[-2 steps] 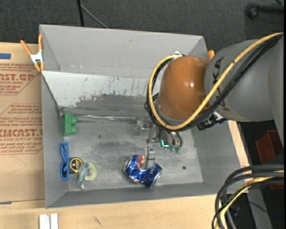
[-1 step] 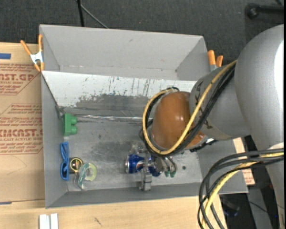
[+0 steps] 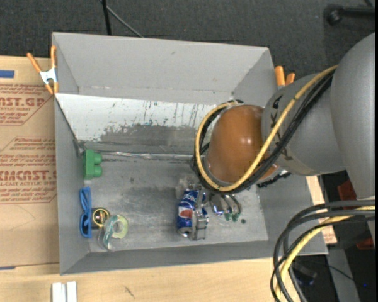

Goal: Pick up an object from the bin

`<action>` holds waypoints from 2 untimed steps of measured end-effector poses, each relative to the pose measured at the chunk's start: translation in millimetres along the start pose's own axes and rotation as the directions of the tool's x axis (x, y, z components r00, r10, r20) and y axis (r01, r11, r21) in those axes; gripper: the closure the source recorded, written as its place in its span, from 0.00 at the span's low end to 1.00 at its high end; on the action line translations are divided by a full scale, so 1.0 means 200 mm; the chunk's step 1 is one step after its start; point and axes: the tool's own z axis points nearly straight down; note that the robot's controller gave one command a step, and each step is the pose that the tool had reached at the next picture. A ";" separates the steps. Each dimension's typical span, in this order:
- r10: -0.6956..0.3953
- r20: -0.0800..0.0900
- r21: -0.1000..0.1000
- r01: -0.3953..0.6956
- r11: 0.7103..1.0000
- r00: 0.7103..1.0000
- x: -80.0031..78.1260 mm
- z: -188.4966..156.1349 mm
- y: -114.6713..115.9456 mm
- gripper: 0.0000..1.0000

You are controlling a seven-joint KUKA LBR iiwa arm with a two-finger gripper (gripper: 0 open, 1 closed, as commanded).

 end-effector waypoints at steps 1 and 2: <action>0.143 -0.005 -0.001 -0.143 0.990 0.990 0.08 0.01 0.00 0.00; 0.158 -0.003 -0.001 -0.158 0.987 0.987 0.09 0.16 -0.01 0.00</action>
Offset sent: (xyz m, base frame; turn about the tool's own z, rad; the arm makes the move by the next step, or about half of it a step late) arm -0.0151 -0.0028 -0.0013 0.1437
